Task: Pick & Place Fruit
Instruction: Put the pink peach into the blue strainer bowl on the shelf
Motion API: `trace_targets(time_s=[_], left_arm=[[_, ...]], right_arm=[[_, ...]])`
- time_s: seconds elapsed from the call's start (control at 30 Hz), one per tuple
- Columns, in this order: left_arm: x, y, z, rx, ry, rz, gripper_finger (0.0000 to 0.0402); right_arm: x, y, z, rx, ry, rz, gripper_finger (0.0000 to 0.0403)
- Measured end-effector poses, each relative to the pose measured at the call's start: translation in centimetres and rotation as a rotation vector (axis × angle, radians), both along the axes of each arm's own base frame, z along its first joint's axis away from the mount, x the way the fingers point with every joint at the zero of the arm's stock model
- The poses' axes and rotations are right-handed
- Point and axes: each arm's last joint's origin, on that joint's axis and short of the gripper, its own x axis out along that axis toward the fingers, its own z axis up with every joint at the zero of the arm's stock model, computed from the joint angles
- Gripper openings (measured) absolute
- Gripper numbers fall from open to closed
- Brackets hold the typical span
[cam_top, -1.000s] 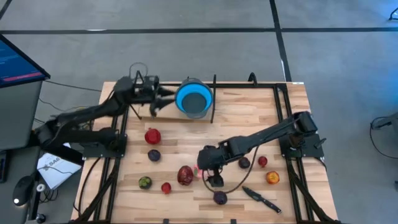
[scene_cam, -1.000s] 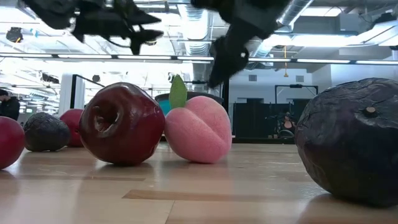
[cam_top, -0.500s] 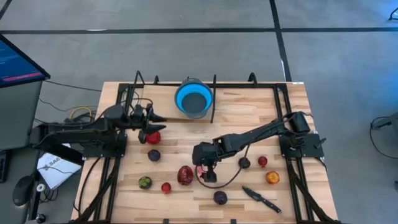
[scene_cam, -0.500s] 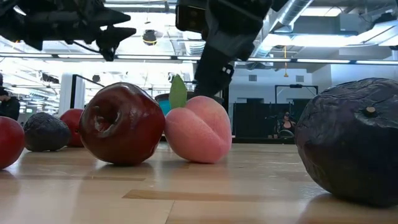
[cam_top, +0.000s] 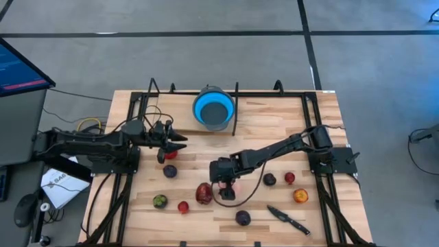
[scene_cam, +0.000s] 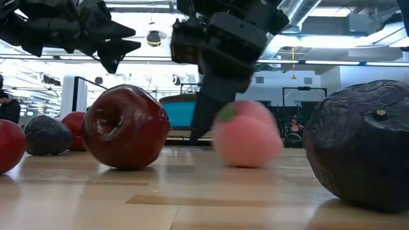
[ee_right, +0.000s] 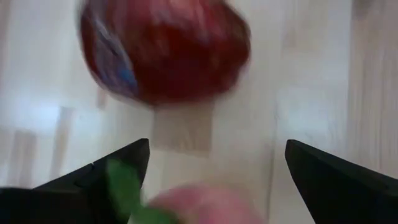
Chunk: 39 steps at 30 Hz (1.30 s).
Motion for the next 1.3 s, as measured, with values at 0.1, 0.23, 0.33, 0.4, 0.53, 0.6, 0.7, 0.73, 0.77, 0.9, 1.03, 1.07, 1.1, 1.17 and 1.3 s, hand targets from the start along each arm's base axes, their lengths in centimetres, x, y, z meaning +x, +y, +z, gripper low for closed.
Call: trace_targets(time_s=[0.1,0.23,0.33,0.4,0.53,0.6,0.7,0.73,0.77,0.9,1.03,1.07,1.1,1.17,1.3], left_arm=[[0.1,0.0,-0.1,-0.002,0.009,0.000,0.0138],[0.2,0.0,-0.2,-0.003,0.014,0.000,0.0138],[0.2,0.0,-0.2,-0.002,0.013,0.000,0.0138],[0.2,0.0,-0.2,-0.002,0.010,0.000,0.0137],[0.2,0.0,-0.1,-0.002,0.009,0.000,0.0135],[0.2,0.0,-0.1,-0.002,0.009,0.000,0.0135],[0.2,0.0,-0.1,-0.003,0.008,0.000,0.0135],[0.2,0.0,-0.1,-0.003,0.008,0.000,0.0135],[0.2,0.0,-0.1,-0.003,0.008,0.000,0.0135],[0.2,0.0,-0.1,-0.003,0.008,0.000,0.0135],[0.2,0.0,-0.1,-0.003,0.008,0.000,0.0135],[0.2,0.0,-0.1,-0.003,0.008,0.000,0.0135],[0.2,0.0,-0.1,-0.004,0.008,-0.001,0.0135],[0.2,0.0,-0.1,-0.004,0.008,-0.001,0.0135],[0.2,0.0,-0.1,-0.004,0.008,0.000,0.0135]], right_arm=[[0.0,0.0,0.1,0.016,0.002,0.012,0.0339],[-0.2,0.0,0.3,0.016,0.008,0.012,0.0308],[-0.2,-0.3,1.2,0.016,-0.018,0.024,0.0301],[-0.3,-0.5,1.6,0.011,-0.027,0.053,0.0305],[-0.4,-1.7,2.8,0.025,-0.055,0.057,0.0335],[-0.7,-2.5,3.0,0.037,-0.023,0.042,0.0358],[-1.2,-3.7,2.7,0.094,0.084,-0.032,0.0389],[-1.4,-4.0,2.6,0.116,0.122,-0.061,0.0394],[-1.6,-4.3,2.6,0.141,0.156,-0.095,0.0396],[-2.0,-4.0,2.5,0.211,0.233,-0.178,0.0388],[-2.1,-2.6,2.5,0.235,0.253,-0.210,0.0390],[-2.2,-2.3,2.4,0.240,0.261,-0.219,0.0391],[-2.1,-2.0,2.2,0.247,0.268,-0.230,0.0393],[-2.2,-1.5,1.8,0.256,0.290,-0.262,0.0397],[-2.2,-0.6,2.0,0.245,0.277,-0.306,0.0399]])
